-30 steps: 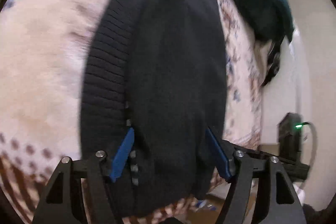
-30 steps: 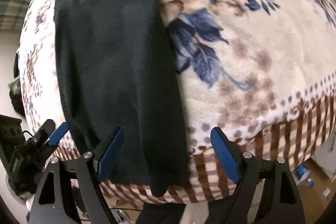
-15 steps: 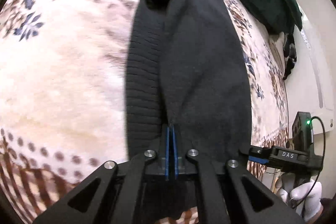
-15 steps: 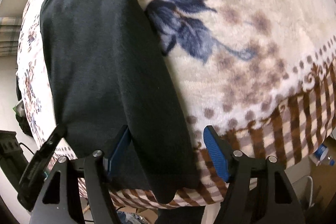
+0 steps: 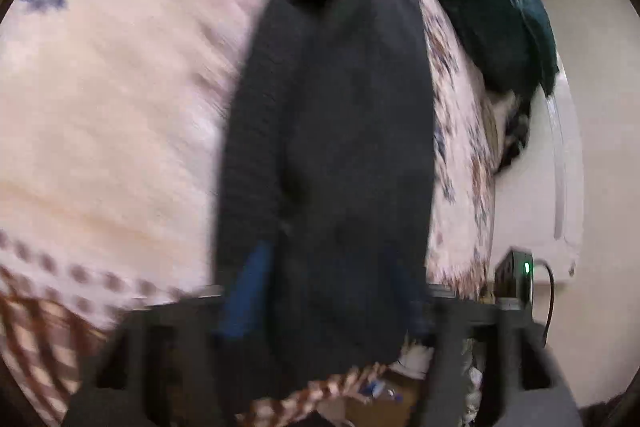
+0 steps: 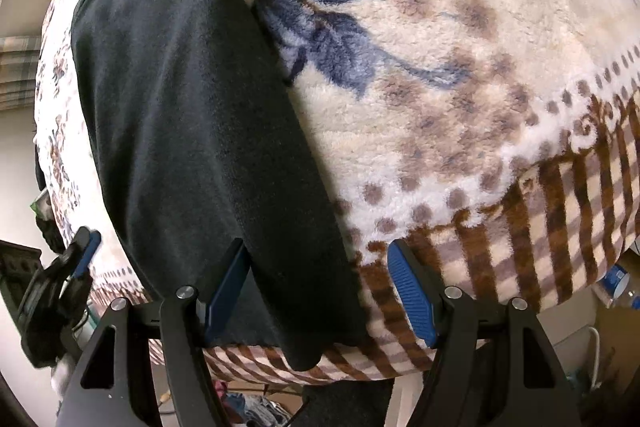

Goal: Fold small clothes

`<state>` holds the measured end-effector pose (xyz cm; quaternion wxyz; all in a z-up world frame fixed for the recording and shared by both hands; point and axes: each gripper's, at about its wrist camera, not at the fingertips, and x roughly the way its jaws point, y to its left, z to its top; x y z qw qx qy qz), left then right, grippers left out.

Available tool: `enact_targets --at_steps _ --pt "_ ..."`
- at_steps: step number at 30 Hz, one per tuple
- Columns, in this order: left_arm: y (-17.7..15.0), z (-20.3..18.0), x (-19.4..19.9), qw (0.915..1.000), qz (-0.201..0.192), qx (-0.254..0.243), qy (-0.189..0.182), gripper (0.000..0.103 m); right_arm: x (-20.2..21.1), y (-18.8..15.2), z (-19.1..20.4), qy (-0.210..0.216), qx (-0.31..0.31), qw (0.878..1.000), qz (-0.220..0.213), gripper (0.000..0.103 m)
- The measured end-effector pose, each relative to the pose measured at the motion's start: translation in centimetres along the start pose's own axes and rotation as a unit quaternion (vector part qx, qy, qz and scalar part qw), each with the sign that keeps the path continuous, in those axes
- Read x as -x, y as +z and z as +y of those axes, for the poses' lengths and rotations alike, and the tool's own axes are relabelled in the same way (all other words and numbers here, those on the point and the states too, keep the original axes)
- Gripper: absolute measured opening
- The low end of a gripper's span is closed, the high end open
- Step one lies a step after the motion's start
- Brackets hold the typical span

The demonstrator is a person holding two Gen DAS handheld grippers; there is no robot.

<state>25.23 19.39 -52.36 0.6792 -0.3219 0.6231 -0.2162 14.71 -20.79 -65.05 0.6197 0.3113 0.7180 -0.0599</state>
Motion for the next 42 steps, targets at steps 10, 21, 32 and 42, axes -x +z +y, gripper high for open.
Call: enact_targets --at_steps 10,21,32,42 --pt "-0.9 -1.7 -5.7 0.9954 0.0 -0.026 0.092 0.004 -0.5 0.6 0.4 -0.004 0.002 1.0 -0.008 0.073" --pt "-1.1 -1.7 0.5 0.9906 -0.055 -0.048 0.116 0.003 -0.3 0.0 0.6 0.003 0.023 1.0 -0.01 0.073" --pt "-1.0 0.2 0.2 0.9888 -0.039 -0.059 0.132 0.004 -1.2 -1.6 -1.3 0.054 0.014 0.998 0.022 0.073" --pt "-2.2 1.0 -0.3 0.9868 -0.022 -0.06 0.149 0.004 -2.8 -3.8 1.2 0.048 0.075 0.995 0.046 0.013"
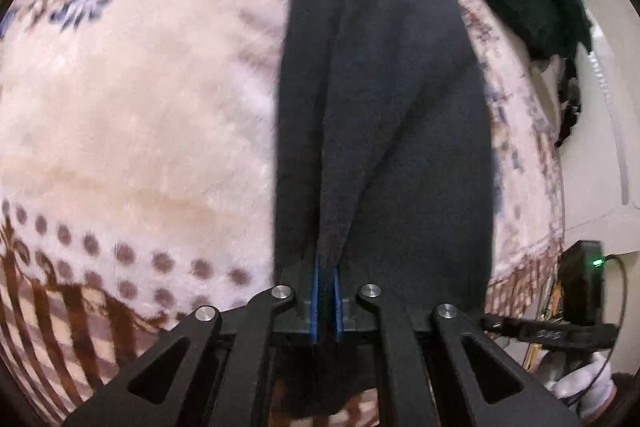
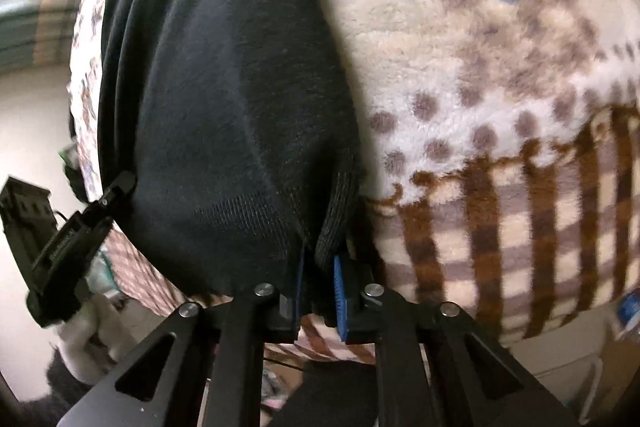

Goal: Fold small clothes

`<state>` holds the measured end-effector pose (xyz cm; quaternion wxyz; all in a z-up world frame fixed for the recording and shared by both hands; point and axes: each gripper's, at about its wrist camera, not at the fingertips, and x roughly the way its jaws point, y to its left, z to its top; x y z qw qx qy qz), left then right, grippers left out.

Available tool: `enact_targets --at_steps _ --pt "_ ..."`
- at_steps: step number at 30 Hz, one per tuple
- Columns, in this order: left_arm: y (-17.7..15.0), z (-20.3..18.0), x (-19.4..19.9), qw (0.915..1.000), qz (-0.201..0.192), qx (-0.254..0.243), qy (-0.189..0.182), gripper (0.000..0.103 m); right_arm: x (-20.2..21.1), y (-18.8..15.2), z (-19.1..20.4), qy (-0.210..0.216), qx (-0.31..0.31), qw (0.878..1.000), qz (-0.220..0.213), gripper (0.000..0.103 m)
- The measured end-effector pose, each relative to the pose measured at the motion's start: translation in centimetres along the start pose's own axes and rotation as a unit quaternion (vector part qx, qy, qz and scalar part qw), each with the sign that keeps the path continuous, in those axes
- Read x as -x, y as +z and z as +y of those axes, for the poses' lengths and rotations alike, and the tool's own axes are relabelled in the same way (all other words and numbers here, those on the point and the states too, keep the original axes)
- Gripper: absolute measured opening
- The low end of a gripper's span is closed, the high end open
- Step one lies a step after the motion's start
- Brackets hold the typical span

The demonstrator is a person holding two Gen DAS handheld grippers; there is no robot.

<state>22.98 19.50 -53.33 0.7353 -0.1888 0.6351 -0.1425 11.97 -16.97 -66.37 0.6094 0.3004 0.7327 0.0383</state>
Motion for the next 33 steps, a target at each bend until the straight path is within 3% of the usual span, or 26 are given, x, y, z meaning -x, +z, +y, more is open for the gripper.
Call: enact_targets --at_steps 5,7,11,13,19,25,29,33 --pt "0.3 0.0 0.1 0.9999 0.006 0.01 -0.01 0.004 -0.3 1.0 1.0 -0.005 0.006 0.999 0.032 0.017" --pt "0.3 -0.5 0.4 0.9999 0.003 0.0 -0.011 0.004 0.7 2.0 1.4 -0.018 -0.005 0.999 0.044 0.032" --pt "0.3 -0.3 0.4 0.9998 0.0 0.004 -0.017 0.004 5.5 3.7 2.6 -0.016 -0.024 1.0 0.009 0.048" --pt "0.2 -0.1 0.5 0.9996 -0.004 0.012 -0.024 0.004 8.0 5.5 4.9 -0.019 -0.021 1.0 -0.009 0.064" --pt "-0.3 0.2 1.1 0.9987 -0.027 0.023 -0.037 0.004 11.1 16.7 17.4 -0.026 0.061 0.996 -0.061 0.065" --pt "-0.6 0.9 0.9 0.9969 -0.041 0.052 -0.042 0.004 5.6 30.3 29.6 -0.065 0.129 0.988 -0.058 0.065" --pt "-0.8 1.3 0.7 0.9959 -0.047 0.062 -0.048 0.004 0.9 35.8 33.0 -0.096 0.129 0.986 -0.049 0.065" --pt "-0.9 1.7 0.8 0.9948 -0.051 0.07 -0.053 0.004 0.9 37.5 33.6 -0.112 0.102 0.986 -0.075 0.064"
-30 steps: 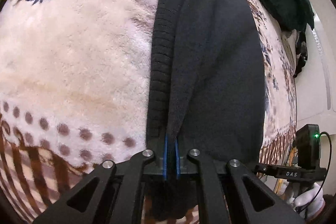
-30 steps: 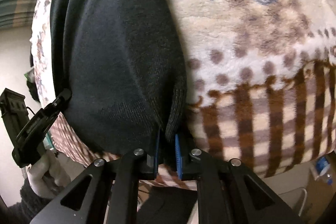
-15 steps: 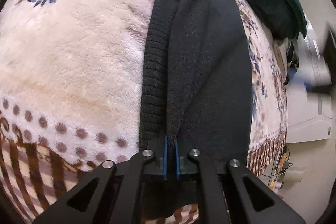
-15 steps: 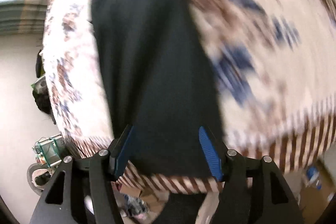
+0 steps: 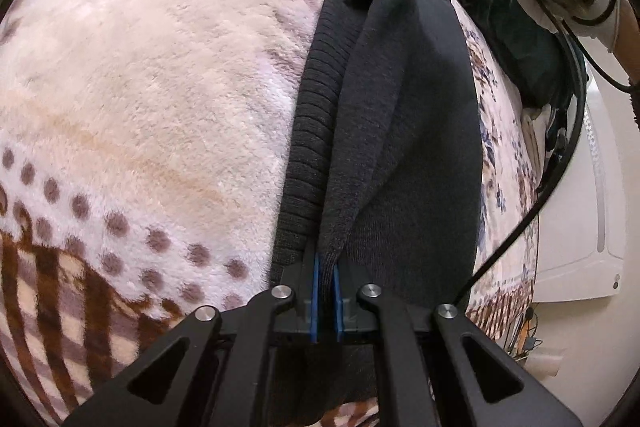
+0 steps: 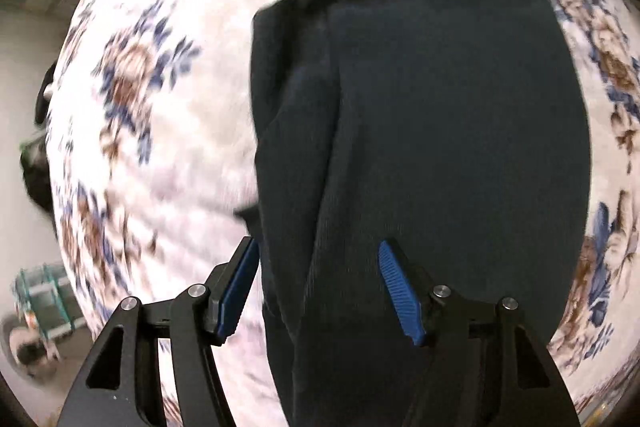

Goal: Fold small clothes

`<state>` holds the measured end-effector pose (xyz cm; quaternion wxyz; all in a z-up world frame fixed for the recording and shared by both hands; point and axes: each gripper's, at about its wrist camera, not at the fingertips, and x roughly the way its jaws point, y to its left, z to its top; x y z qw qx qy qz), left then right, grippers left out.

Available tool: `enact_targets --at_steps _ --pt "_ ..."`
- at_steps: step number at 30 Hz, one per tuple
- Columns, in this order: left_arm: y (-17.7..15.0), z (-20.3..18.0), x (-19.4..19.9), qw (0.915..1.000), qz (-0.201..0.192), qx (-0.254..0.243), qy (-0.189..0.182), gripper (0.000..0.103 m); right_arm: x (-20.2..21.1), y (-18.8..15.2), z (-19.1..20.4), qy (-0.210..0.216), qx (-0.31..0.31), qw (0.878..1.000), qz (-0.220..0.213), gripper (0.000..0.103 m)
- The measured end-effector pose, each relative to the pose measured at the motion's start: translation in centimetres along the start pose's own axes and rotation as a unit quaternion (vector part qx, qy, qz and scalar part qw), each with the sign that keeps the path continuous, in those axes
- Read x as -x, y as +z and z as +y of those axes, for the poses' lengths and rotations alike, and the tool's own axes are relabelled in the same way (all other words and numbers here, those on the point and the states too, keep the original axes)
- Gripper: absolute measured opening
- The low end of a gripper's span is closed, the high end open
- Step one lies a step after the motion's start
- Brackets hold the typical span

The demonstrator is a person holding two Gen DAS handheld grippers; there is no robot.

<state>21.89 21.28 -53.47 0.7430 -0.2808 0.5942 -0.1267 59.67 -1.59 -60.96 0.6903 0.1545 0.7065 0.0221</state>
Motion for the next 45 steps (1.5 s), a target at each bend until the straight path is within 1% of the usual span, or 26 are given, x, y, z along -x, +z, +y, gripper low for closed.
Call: enact_targets --at_steps 1,2,4,5,7,9,10,12,13,15,17,18,19,20,24,27,31,34,37,38,42,45 --pt "0.0 0.2 0.1 1.0 -0.001 0.003 -0.001 0.004 0.6 0.0 -0.7 0.003 -0.006 1.0 -0.01 0.064" --pt "-0.1 0.3 0.1 1.0 0.0 0.005 -0.002 0.004 0.7 -0.3 -0.9 -0.001 -0.008 1.0 -0.014 0.062" --pt "-0.2 0.4 0.2 1.0 0.0 0.006 -0.002 0.004 0.1 0.0 -1.5 -0.008 -0.012 1.0 -0.006 0.029" --pt "-0.2 0.3 0.3 1.0 0.0 0.004 -0.002 0.004 -0.2 0.0 -1.9 -0.006 -0.015 1.0 0.001 0.028" --pt "-0.1 0.2 0.4 1.0 0.001 0.001 0.0 0.004 -0.7 -0.1 -2.7 0.011 -0.027 1.0 0.009 0.028" --pt "-0.1 -0.1 0.5 1.0 0.002 -0.005 0.002 0.004 -0.8 -0.4 -3.1 0.014 -0.024 0.999 0.017 0.028" --pt "0.0 -0.1 0.5 1.0 0.003 -0.007 0.003 0.004 -0.9 -0.5 -3.4 0.022 -0.031 0.999 0.02 0.028" --pt "0.1 -0.5 0.4 0.9999 0.004 -0.009 0.003 0.004 -1.0 -0.5 -3.8 0.043 -0.056 0.997 0.025 0.028" --pt "0.2 -0.5 0.4 0.9999 0.004 -0.011 0.003 0.004 -1.0 -0.5 -4.1 0.062 -0.071 0.995 0.027 0.028" --pt "0.2 -0.5 0.3 0.9999 0.006 -0.011 0.004 0.004 -1.1 -0.5 -4.0 0.085 -0.077 0.993 0.028 0.028" --pt "0.3 -0.5 0.1 0.9999 0.007 -0.011 0.005 0.004 -1.2 -0.7 -3.3 0.049 -0.045 0.998 0.017 0.028" --pt "0.4 -0.5 0.0 0.9999 0.008 -0.01 0.006 0.004 -1.5 -0.8 -3.0 0.035 -0.032 0.999 0.016 0.025" --pt "0.4 -0.6 0.0 0.9999 0.008 -0.01 0.006 0.004 -1.7 -1.0 -3.0 0.024 -0.028 0.999 0.014 0.004" --pt "0.4 -0.6 0.1 0.9999 0.007 -0.011 0.005 0.004 -1.6 -1.1 -3.1 0.026 -0.034 0.999 0.011 0.003" --pt "0.3 -0.7 0.6 0.9999 -0.001 -0.011 0.0 0.004 0.5 -1.5 -3.3 0.06 -0.058 0.996 -0.021 0.003" --pt "-0.1 -0.8 1.2 0.9999 -0.004 -0.011 -0.004 0.004 2.0 -1.8 -2.3 0.067 -0.035 0.996 -0.037 0.003" --pt "-0.4 -0.5 1.7 0.9999 -0.009 -0.006 -0.002 0.004 2.6 -2.2 -0.3 0.057 0.008 0.998 -0.037 0.003" --pt "-0.4 0.0 1.7 1.0 -0.009 0.0 0.004 0.004 2.2 -2.3 1.2 0.05 0.026 0.998 -0.035 0.003" --pt "-0.4 0.5 1.8 0.9999 -0.009 0.007 0.009 0.004 1.7 -2.5 2.1 0.049 0.031 0.998 -0.033 0.003" --pt "-0.4 0.7 1.8 0.9999 -0.008 0.008 0.012 0.004 1.4 -2.1 2.4 0.047 0.032 0.998 -0.033 0.003" --pt "-0.7 1.5 1.2 0.9997 -0.001 0.012 0.02 0.004 -0.5 -2.3 3.2 0.028 0.043 0.998 -0.026 0.003" --pt "-0.7 2.2 0.3 0.9995 0.011 0.025 0.015 0.005 -1.6 -2.4 3.9 0.011 0.063 0.998 -0.022 0.003"
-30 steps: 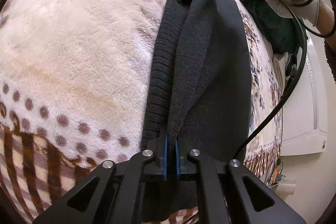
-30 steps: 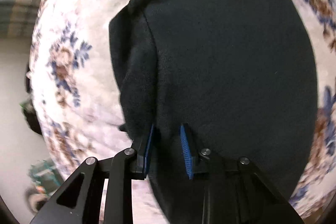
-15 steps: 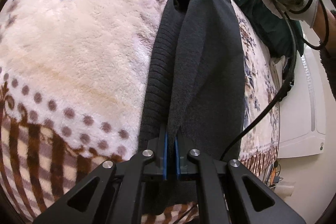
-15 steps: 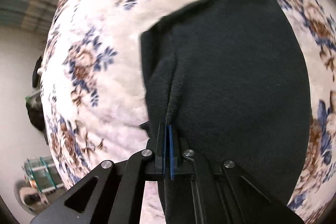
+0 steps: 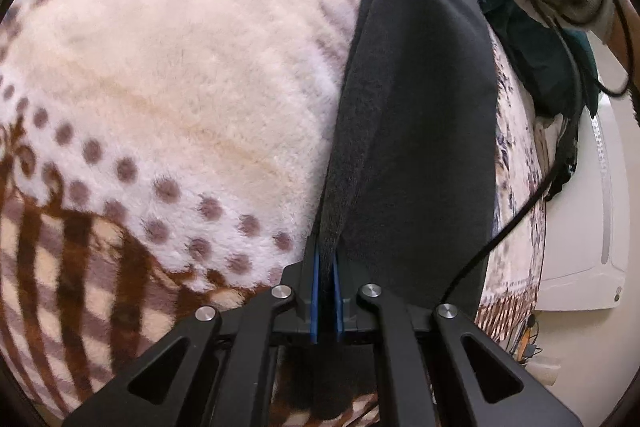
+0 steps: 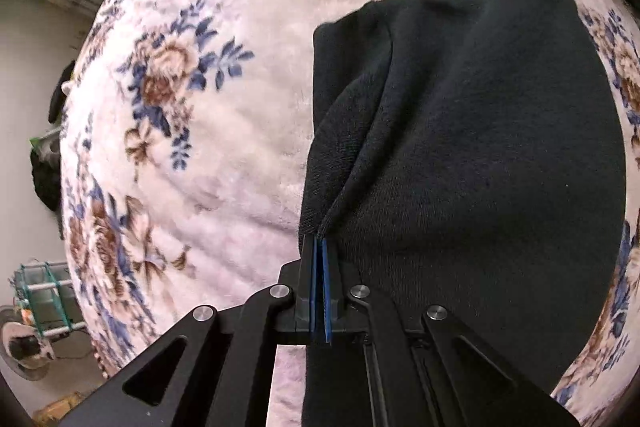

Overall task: Fold small clothes
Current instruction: 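Release the sweater with both tools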

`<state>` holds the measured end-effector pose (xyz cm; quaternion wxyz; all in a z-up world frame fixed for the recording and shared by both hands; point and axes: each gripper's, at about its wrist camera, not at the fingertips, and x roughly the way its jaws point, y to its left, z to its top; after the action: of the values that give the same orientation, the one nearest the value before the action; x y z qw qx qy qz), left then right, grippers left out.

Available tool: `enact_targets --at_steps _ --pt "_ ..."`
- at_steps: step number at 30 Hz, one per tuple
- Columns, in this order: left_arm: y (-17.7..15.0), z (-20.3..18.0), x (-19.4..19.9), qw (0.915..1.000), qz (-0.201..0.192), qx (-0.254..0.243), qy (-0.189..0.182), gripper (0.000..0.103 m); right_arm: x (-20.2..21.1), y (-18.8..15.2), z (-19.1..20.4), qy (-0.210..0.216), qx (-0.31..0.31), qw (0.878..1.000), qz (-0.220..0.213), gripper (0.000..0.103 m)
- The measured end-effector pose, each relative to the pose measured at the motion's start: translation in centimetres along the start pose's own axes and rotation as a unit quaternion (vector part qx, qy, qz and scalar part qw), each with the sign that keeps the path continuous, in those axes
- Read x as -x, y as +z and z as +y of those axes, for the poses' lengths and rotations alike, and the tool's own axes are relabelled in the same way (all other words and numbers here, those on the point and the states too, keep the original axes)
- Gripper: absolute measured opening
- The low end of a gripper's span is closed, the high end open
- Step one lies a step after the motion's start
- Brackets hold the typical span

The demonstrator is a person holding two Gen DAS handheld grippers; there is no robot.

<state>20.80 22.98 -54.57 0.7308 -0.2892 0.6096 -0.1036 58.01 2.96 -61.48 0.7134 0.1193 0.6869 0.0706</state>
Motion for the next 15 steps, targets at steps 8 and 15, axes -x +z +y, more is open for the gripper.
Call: enact_targets --at_steps 8,15 --pt "-0.1 2.7 3.2 0.9929 -0.007 0.097 -0.069 0.06 3.2 -2.1 -1.4 0.081 0.062 0.993 0.052 0.076" --pt "-1.4 3.1 2.7 0.9885 0.016 0.125 -0.083 0.064 8.9 -14.0 -12.2 0.075 0.022 0.996 0.04 0.085"
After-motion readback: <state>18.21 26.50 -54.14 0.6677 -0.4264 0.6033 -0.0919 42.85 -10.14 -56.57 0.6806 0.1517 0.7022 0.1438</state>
